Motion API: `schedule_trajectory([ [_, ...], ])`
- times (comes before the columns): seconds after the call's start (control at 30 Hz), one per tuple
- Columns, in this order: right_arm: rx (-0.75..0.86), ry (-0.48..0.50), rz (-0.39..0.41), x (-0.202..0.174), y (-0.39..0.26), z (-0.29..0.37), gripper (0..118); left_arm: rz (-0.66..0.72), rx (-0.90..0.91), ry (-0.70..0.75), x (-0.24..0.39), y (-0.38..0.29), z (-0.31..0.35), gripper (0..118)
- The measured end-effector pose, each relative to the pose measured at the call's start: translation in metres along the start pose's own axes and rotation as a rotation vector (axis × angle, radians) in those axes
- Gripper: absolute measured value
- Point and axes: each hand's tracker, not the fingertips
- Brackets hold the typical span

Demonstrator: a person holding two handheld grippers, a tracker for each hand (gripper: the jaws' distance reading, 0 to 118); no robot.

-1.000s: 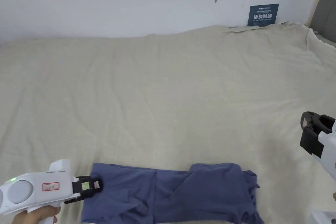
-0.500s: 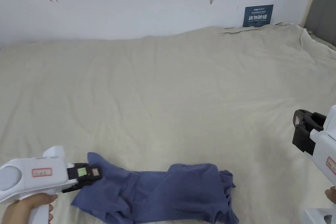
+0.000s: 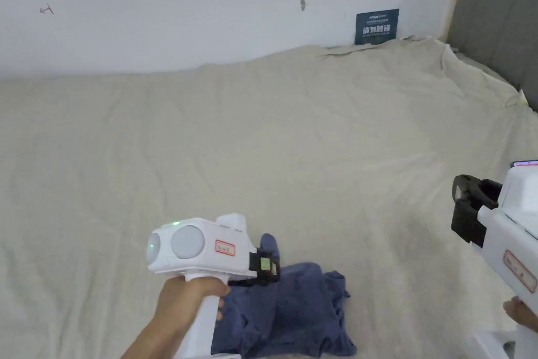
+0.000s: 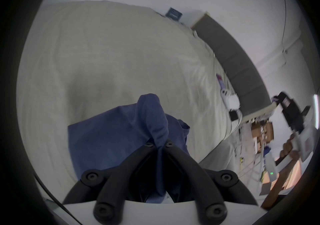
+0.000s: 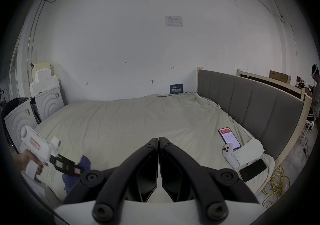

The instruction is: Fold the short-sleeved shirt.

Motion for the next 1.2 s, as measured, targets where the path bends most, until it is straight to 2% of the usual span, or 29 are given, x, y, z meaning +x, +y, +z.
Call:
schedule_trajectory([
  [0.07, 0.001, -0.007, -0.003, 0.003, -0.001, 0.001, 1, -0.037, -0.041, -0.001, 0.011, -0.002, -0.020, 1],
  [0.13, -0.002, -0.015, -0.007, 0.007, -0.002, 0.003, 1, -0.005, -0.046, -0.021, 0.018, -0.003, -0.036, 1],
  [0.37, -0.013, -0.036, -0.014, 0.014, -0.006, 0.005, 1, -0.024, -0.090, 0.055, 0.037, -0.013, -0.076, 3],
  [0.4, -0.015, -0.039, -0.014, 0.014, -0.007, 0.006, 1, -0.025, -0.092, 0.065, 0.039, -0.013, -0.077, 7],
  [0.43, -0.016, -0.040, -0.015, 0.015, -0.007, 0.006, 1, -0.027, -0.092, 0.063, 0.041, -0.013, -0.076, 13],
  [0.47, -0.017, -0.041, -0.014, 0.015, -0.007, 0.006, 1, -0.028, -0.091, 0.060, 0.043, -0.014, -0.074, 26],
  [0.53, -0.019, -0.043, -0.015, 0.015, -0.007, 0.006, 1, -0.022, -0.070, -0.018, 0.046, -0.012, -0.067, 76],
  [0.6, -0.017, -0.042, -0.017, 0.015, -0.007, 0.007, 1, -0.027, -0.054, -0.020, 0.050, -0.013, -0.057, 117],
  [0.63, -0.015, -0.040, -0.016, 0.014, -0.006, 0.007, 1, -0.038, -0.032, -0.026, 0.051, -0.012, -0.050, 118],
  [0.83, -0.010, -0.041, -0.010, 0.014, -0.004, 0.009, 1, -0.059, 0.164, -0.023, 0.032, -0.012, 0.003, 118],
  [0.97, -0.004, -0.039, -0.016, 0.013, -0.002, 0.009, 1, -0.061, 0.252, 0.056, 0.005, -0.016, 0.027, 118],
  [1.0, -0.002, -0.038, -0.016, 0.013, -0.002, 0.009, 1, -0.066, 0.277, 0.082, -0.001, -0.017, 0.030, 114],
  [1.03, -0.003, -0.037, -0.016, 0.012, -0.002, 0.008, 1, -0.060, 0.321, 0.112, -0.008, -0.021, 0.034, 104],
  [1.07, -0.002, -0.035, -0.016, 0.012, -0.002, 0.008, 1, -0.053, 0.362, 0.142, -0.013, -0.025, 0.036, 88],
  [1.1, -0.001, -0.033, -0.016, 0.011, -0.002, 0.008, 1, -0.061, 0.394, 0.168, -0.017, -0.030, 0.038, 58],
  [1.13, -0.002, -0.031, -0.017, 0.010, -0.002, 0.008, 1, -0.065, 0.415, 0.183, -0.021, -0.034, 0.037, 34],
  [1.17, -0.002, -0.030, -0.016, 0.010, -0.002, 0.007, 1, -0.080, 0.423, 0.204, -0.024, -0.037, 0.034, 16],
  [1.2, -0.003, -0.029, -0.016, 0.010, -0.002, 0.007, 1, -0.097, 0.435, 0.233, -0.026, -0.042, 0.030, 7],
])
